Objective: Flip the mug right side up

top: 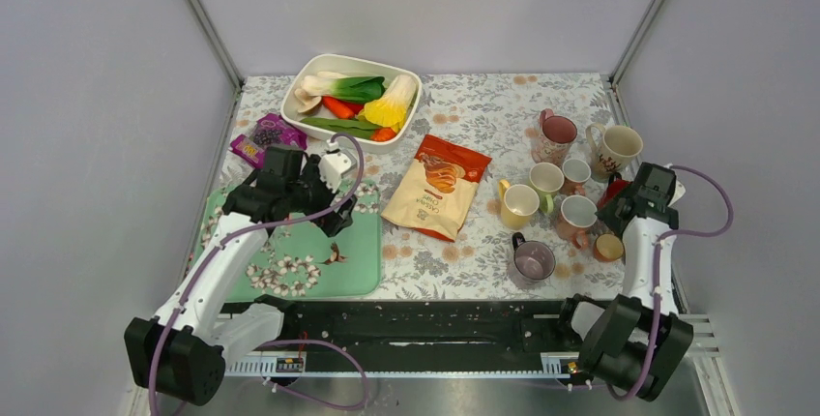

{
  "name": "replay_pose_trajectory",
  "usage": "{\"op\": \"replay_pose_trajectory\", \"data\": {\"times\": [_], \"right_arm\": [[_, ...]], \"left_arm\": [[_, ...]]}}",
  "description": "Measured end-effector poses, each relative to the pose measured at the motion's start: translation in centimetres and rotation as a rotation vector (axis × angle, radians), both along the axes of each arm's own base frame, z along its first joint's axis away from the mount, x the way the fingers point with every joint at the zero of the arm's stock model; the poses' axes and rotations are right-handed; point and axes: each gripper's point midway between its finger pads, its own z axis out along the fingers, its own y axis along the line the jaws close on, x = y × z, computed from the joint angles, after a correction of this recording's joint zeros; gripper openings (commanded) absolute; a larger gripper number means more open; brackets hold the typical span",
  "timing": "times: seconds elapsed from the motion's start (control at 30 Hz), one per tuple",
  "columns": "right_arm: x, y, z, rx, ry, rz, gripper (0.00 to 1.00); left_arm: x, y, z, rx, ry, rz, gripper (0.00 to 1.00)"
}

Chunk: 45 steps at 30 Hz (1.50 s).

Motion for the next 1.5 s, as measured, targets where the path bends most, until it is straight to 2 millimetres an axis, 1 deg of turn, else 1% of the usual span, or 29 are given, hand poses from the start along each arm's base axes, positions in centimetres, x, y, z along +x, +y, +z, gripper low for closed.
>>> {"op": "replay_pose_trajectory", "data": {"times": [0.13, 0.27, 0.33, 0.37, 0.4, 0.43, 0.5, 0.57, 0.63, 0.7, 0.77, 0.8, 0.87, 0.97, 1.07, 1.17, 1.2, 1.3, 1.33, 1.4, 1.5], "right_arm": [[0.3, -0.1, 2.8, -0.039, -0.081, 0.002, 0.61], [1.0, 0.2, 6.9, -0.076, -0.202, 0.032, 0.69], [1.4, 0.5, 8.8, -0.089, -0.258, 0.056, 0.78], [1.6, 0.7, 9.6, -0.091, -0.285, 0.071, 0.86], [1.7, 1.1, 10.3, -0.088, -0.309, 0.089, 0.95], [1.9, 1.5, 10.7, -0.081, -0.329, 0.107, 0.99], [2.2, 2.4, 11.1, -0.068, -0.35, 0.152, 1.0], [2.9, 4.3, 11.3, -0.051, -0.364, 0.245, 1.0], [3.7, 6.9, 11.7, -0.055, -0.382, 0.376, 0.99], [4.4, 10.0, 12.6, -0.081, -0.422, 0.523, 0.99], [4.8, 13.1, 14.0, -0.122, -0.511, 0.67, 1.0], [4.8, 14.2, 14.6, -0.142, -0.556, 0.72, 1.0], [4.7, 15.0, 15.3, -0.18, -0.619, 0.77, 0.99], [5.0, 15.4, 15.3, -0.227, -0.667, 0.803, 1.0], [5.7, 15.5, 14.0, -0.241, -0.66, 0.805, 1.0], [6.2, 15.4, 11.8, -0.255, -0.642, 0.794, 1.0], [6.2, 15.4, 10.7, -0.258, -0.629, 0.792, 0.99], [6.1, 15.2, 8.6, -0.268, -0.6, 0.787, 0.99], [6.1, 15.1, 8.2, -0.274, -0.594, 0.786, 0.99], [6.1, 14.9, 8.1, -0.293, -0.596, 0.782, 1.0], [6.3, 14.7, 9.0, -0.315, -0.63, 0.771, 0.99]], "left_arm": [[0.9, 1.0, 0.2, -0.003, -0.017, 0.045, 0.99], [1.7, 2.9, 0.3, -0.007, -0.022, 0.121, 0.99], [2.1, 3.8, 0.3, -0.009, -0.023, 0.155, 0.99], [2.2, 4.2, 0.3, -0.01, -0.023, 0.174, 0.99], [2.4, 4.7, 0.3, -0.011, -0.025, 0.193, 0.99], [2.7, 5.2, 0.3, -0.016, -0.032, 0.213, 0.99], [3.3, 6.2, 0.2, -0.026, -0.049, 0.257, 0.99], [4.2, 7.6, -0.3, -0.045, -0.078, 0.325, 0.99], [4.7, 9.0, -0.9, -0.065, -0.105, 0.397, 0.99], [5.2, 10.1, -1.8, -0.087, -0.131, 0.475, 0.99], [5.5, 10.7, -2.7, -0.112, -0.162, 0.542, 0.99], [5.7, 10.9, -3.0, -0.127, -0.182, 0.575, 0.99], [6.0, 11.5, -3.5, -0.151, -0.23, 0.643, 0.99], [6.3, 12.5, -3.2, -0.182, -0.329, 0.737, 0.99], [6.6, 13.0, -1.8, -0.225, -0.426, 0.776, 0.99], [6.9, 13.0, -0.6, -0.254, -0.477, 0.78, 0.99], [7.1, 13.0, -0.3, -0.261, -0.486, 0.781, 0.99], [7.2, 13.0, -0.1, -0.271, -0.497, 0.784, 0.99], [7.2, 13.0, -0.2, -0.271, -0.496, 0.784, 0.99], [7.2, 13.0, -0.3, -0.272, -0.492, 0.786, 0.99], [7.2, 13.0, -0.4, -0.27, -0.491, 0.789, 0.99]]}}
